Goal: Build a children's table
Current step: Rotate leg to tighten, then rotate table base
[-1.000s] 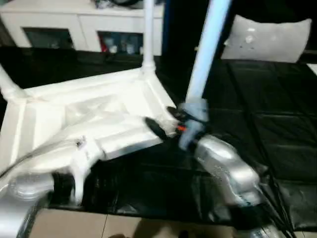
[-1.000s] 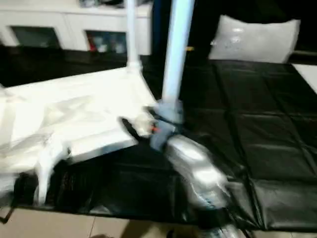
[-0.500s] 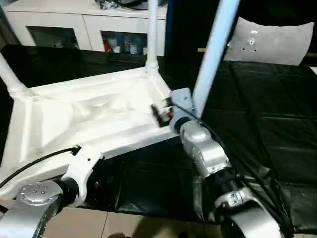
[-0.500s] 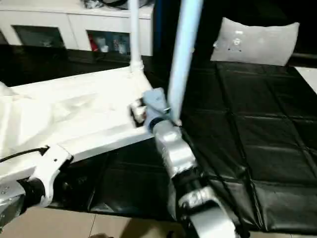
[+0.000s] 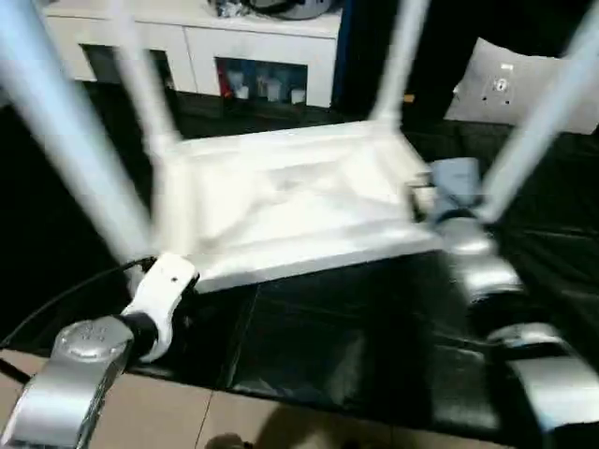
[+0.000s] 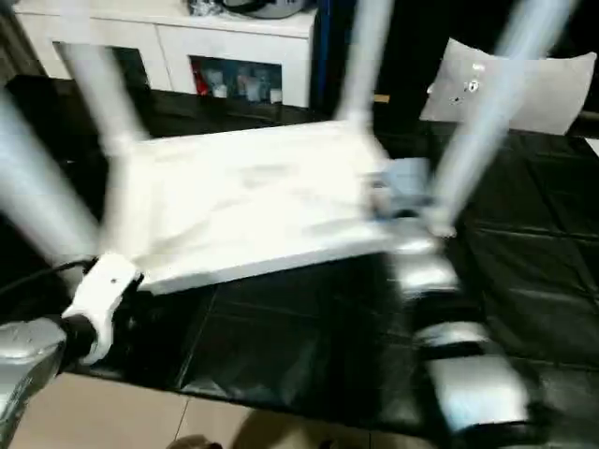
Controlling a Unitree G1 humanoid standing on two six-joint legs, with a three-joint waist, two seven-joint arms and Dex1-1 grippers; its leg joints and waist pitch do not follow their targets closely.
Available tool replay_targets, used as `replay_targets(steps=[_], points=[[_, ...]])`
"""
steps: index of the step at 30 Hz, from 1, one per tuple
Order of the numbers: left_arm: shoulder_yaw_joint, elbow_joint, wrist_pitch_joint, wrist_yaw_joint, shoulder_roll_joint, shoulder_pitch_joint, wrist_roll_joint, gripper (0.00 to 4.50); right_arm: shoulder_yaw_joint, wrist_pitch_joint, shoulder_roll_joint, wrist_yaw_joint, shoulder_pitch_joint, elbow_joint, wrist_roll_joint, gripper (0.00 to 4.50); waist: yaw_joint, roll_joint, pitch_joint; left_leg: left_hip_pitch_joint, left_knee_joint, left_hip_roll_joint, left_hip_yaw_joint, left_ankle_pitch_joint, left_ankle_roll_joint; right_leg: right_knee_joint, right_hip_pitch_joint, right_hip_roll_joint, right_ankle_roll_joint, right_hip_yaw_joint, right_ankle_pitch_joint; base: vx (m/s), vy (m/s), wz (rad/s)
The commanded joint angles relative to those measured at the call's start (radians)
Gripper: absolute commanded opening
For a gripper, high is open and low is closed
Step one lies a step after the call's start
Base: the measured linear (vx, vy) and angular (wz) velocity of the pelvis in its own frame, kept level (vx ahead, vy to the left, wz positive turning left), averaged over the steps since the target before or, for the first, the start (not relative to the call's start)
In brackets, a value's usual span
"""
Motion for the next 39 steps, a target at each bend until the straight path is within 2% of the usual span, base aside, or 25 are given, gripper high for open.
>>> replay_targets(steps=[1, 3, 6, 7, 9, 11, 12, 13, 14, 15, 16, 19, 20, 21, 22, 23, 25, 26, 28, 29, 30, 31, 34, 35, 39], points=[[0.002, 0.016, -0.039, 0.041, -0.006, -0.013, 0.012, 2.79, -0.047, -0.028, -0.055, -0.014, -0.01, 0.034, 0.006, 4.5, -0.015, 0.004, -0.063, 0.001, -0.072, 0.013, 0.002, -0.271, 0.012, -0.07, 0.05, -0.034, -0.132, 0.039, -0.35, 0.0, 0.0, 0.0], [0.002, 0.02, -0.06, 0.052, -0.019, -0.015, 0.01, 2.79, -0.057, -0.038, -0.077, 0.0, -0.008, 0.042, 0.008, 4.5, -0.018, 0.001, -0.066, -0.002, -0.069, 0.012, 0.002, -0.256, 0.019, -0.07, 0.052, -0.034, -0.125, 0.038, -0.351, 0.0, 0.0, 0.0], [0.044, -0.001, -0.126, 0.091, -0.091, 0.015, -0.016, 2.79, -0.095, -0.057, -0.099, 0.17, 0.025, -0.003, 0.08, 4.5, -0.026, -0.001, -0.068, -0.008, -0.064, 0.014, 0.004, -0.238, 0.046, -0.068, 0.055, -0.03, -0.136, 0.035, -0.316, 0.0, 0.0, 0.0], [0.06, -0.02, -0.137, 0.107, -0.117, 0.033, -0.025, 2.79, -0.093, -0.062, -0.09, 0.287, 0.055, -0.058, 0.12, 4.5, -0.027, -0.003, -0.067, -0.011, -0.064, 0.014, 0.004, -0.243, 0.056, -0.069, 0.057, -0.029, -0.137, 0.034, -0.315, 0.0, 0.0, 0.0], [0.074, -0.048, -0.153, 0.128, -0.144, 0.059, -0.032, 2.79, -0.056, -0.092, -0.091, 0.371, 0.097, -0.131, 0.122, 4.5, -0.033, -0.006, -0.069, -0.021, -0.065, 0.02, 0.0, -0.22, 0.077, -0.071, 0.061, -0.034, -0.133, 0.033, -0.313, 0.0, 0.0, 0.0], [0.091, -0.1, -0.176, 0.18, -0.184, 0.113, -0.026, 2.79, -0.045, -0.041, -0.065, 0.437, 0.176, -0.286, 0.192, 4.5, -0.038, -0.011, -0.069, -0.023, -0.065, 0.021, -0.001, -0.198, 0.093, -0.071, 0.061, -0.035, -0.141, 0.033, -0.311, 0.0, 0.0, 0.0], [0.098, -0.115, -0.184, 0.198, -0.198, 0.132, -0.025, 2.79, -0.042, -0.021, -0.056, 0.451, 0.201, -0.337, 0.217, 4.5, -0.044, -0.011, -0.067, -0.027, -0.067, 0.025, -0.003, -0.192, 0.1, -0.072, 0.063, -0.036, -0.141, 0.033, -0.317, 0.0, 0.0, 0.0], [0.102, -0.125, -0.19, 0.214, -0.207, 0.144, -0.02, 2.79, -0.038, 0.0, -0.046, 0.453, 0.228, -0.389, 0.238, 4.5, -0.046, -0.01, -0.066, -0.025, -0.066, 0.024, -0.002, -0.195, 0.102, -0.075, 0.059, -0.033, -0.139, 0.032, -0.327, 0.0, 0.0, 0.0], [0.109, -0.141, -0.202, 0.238, -0.221, 0.163, -0.011, 2.79, -0.031, 0.024, -0.034, 0.453, 0.261, -0.451, 0.26, 4.5, -0.049, -0.013, -0.064, -0.023, -0.068, 0.025, -0.001, -0.217, 0.104, -0.082, 0.055, -0.031, -0.13, 0.031, -0.369, 0.0, 0.0, 0.0], [0.119, -0.154, -0.209, 0.255, -0.24, 0.176, -0.013, 2.79, -0.019, 0.047, -0.027, 0.453, 0.291, -0.506, 0.278, 4.5, -0.052, -0.012, -0.062, -0.021, -0.068, 0.025, -0.002, -0.236, 0.1, -0.084, 0.051, -0.03, -0.116, 0.03, -0.415, 0.0, 0.0, 0.0], [0.134, -0.166, -0.229, 0.287, -0.268, 0.189, -0.006, 2.79, -0.009, 0.087, -0.016, 0.472, 0.334, -0.587, 0.308, 4.5, -0.048, -0.012, -0.056, -0.014, -0.069, 0.024, 0.0, -0.265, 0.093, -0.098, 0.044, -0.028, -0.087, 0.029, -0.474, 0.0, 0.0, 0.0], [0.165, -0.183, -0.257, 0.332, -0.317, 0.202, -0.008, 2.79, 0.012, 0.177, 0.005, 0.502, 0.422, -0.742, 0.368, 4.5, -0.05, -0.012, -0.054, -0.013, -0.071, 0.021, -0.003, -0.298, 0.075, -0.109, 0.039, -0.025, -0.037, 0.026, -0.547, 0.0, 0.0, 0.0], [0.165, -0.183, -0.257, 0.332, -0.317, 0.202, -0.008, 2.79, 0.012, 0.177, 0.005, 0.502, 0.422, -0.742, 0.368, 4.5, -0.048, -0.01, -0.054, -0.009, -0.072, 0.022, -0.005, -0.31, 0.07, -0.114, 0.035, -0.026, -0.024, 0.025, -0.563, 0.0, 0.0, 0.0], [0.173, -0.183, -0.265, 0.339, -0.326, 0.202, -0.013, 2.79, 0.027, 0.201, 0.01, 0.502, 0.458, -0.792, 0.379, 4.5, -0.051, -0.012, -0.053, -0.013, -0.075, 0.021, -0.009, -0.315, 0.066, -0.115, 0.037, -0.024, -0.015, 0.022, -0.569, 0.0, 0.0, 0.0], [0.179, -0.178, -0.277, 0.341, -0.331, 0.198, -0.021, 2.79, 0.04, 0.223, 0.014, 0.499, 0.493, -0.837, 0.374, 4.5, -0.05, -0.011, -0.054, -0.011, -0.076, 0.023, -0.009, -0.317, 0.062, -0.116, 0.037, -0.026, -0.012, 0.022, -0.569, 0.0, 0.0, 0.0], [0.184, -0.152, -0.304, 0.338, -0.327, 0.176, -0.035, 2.79, 0.058, 0.28, 0.021, 0.484, 0.542, -0.906, 0.375, 4.5, -0.046, -0.008, -0.055, -0.008, -0.076, 0.023, -0.009, -0.31, 0.059, -0.12, 0.035, -0.027, -0.007, 0.024, -0.555, 0.0, 0.0, 0.0], [0.184, -0.136, -0.317, 0.33, -0.32, 0.162, -0.042, 2.79, 0.06, 0.315, 0.025, 0.467, 0.558, -0.933, 0.376, 4.5, -0.05, -0.009, -0.053, -0.015, -0.084, 0.025, -0.015, -0.321, 0.056, -0.117, 0.04, -0.024, -0.009, 0.023, -0.538, 0.0, 0.0, 0.0], [0.187, -0.114, -0.332, 0.322, -0.313, 0.142, -0.05, 2.79, 0.055, 0.36, 0.033, 0.438, 0.575, -0.964, 0.38, 4.5, -0.053, -0.014, -0.053, -0.014, -0.083, 0.021, -0.017, -0.334, 0.05, -0.118, 0.04, -0.025, 0.0, 0.022, -0.552, 0.0, 0.0, 0.0], [0.193, -0.088, -0.341, 0.304, -0.302, 0.116, -0.063, 2.79, 0.053, 0.388, 0.04, 0.412, 0.589, -0.981, 0.375, 4.5, -0.055, -0.015, -0.055, -0.016, -0.084, 0.02, -0.02, -0.327, 0.042, -0.116, 0.041, -0.028, 0.005, 0.025, -0.542, 0.0, 0.0, 0.0], [0.2, -0.06, -0.345, 0.284, -0.286, 0.086, -0.071, 2.79, 0.059, 0.404, 0.038, 0.392, 0.604, -0.991, 0.354, 4.5, -0.054, -0.014, -0.055, -0.016, -0.082, 0.018, -0.019, -0.322, 0.04, -0.116, 0.041, -0.029, 0.008, 0.026, -0.543, 0.0, 0.0, 0.0], [0.206, -0.047, -0.346, 0.271, -0.28, 0.072, -0.081, 2.79, 0.062, 0.412, 0.039, 0.391, 0.612, -1.002, 0.355, 4.5, -0.053, -0.011, -0.056, -0.012, -0.08, 0.016, -0.018, -0.321, 0.039, -0.117, 0.038, -0.03, 0.009, 0.027, -0.543, 0.0, 0.0, 0.0], [0.207, -0.043, -0.343, 0.265, -0.275, 0.068, -0.084, 2.79, 0.063, 0.417, 0.039, 0.392, 0.615, -1.007, 0.357, 4.5, -0.053, -0.012, -0.057, -0.013, -0.081, 0.016, -0.018, -0.315, 0.039, -0.116, 0.039, -0.03, 0.008, 0.028, -0.536, 0.0, 0.0, 0.0], [0.21, 0.004, -0.346, 0.219, -0.232, 0.036, -0.095, 2.87, 0.085, 0.45, 0.031, 0.411, 0.635, -1.047, 0.358, 4.5, -0.054, -0.01, -0.059, -0.017, -0.083, 0.019, -0.02, -0.297, 0.038, -0.108, 0.044, -0.031, -0.008, 0.03, -0.486, 0.0, 0.0, 0.0], [0.211, 0.027, -0.357, 0.198, -0.217, 0.022, -0.109, 3.14, 0.096, 0.456, 0.028, 0.42, 0.637, -1.061, 0.349, 4.5, -0.052, -0.002, -0.061, -0.017, -0.083, 0.019, -0.021, -0.284, 0.038, -0.106, 0.046, -0.032, -0.018, 0.031, -0.462, 0.0, 0.0, 0.0], [0.214, 0.082, -0.37, 0.142, -0.174, -0.009, -0.137, 3.28, 0.126, 0.438, 0.012, 0.446, 0.635, -1.067, 0.317, 4.5, -0.048, -0.001, -0.064, -0.015, -0.083, 0.025, -0.019, -0.241, 0.037, -0.091, 0.049, -0.033, -0.068, 0.038, -0.362, 0.0, 0.0, 0.0]])
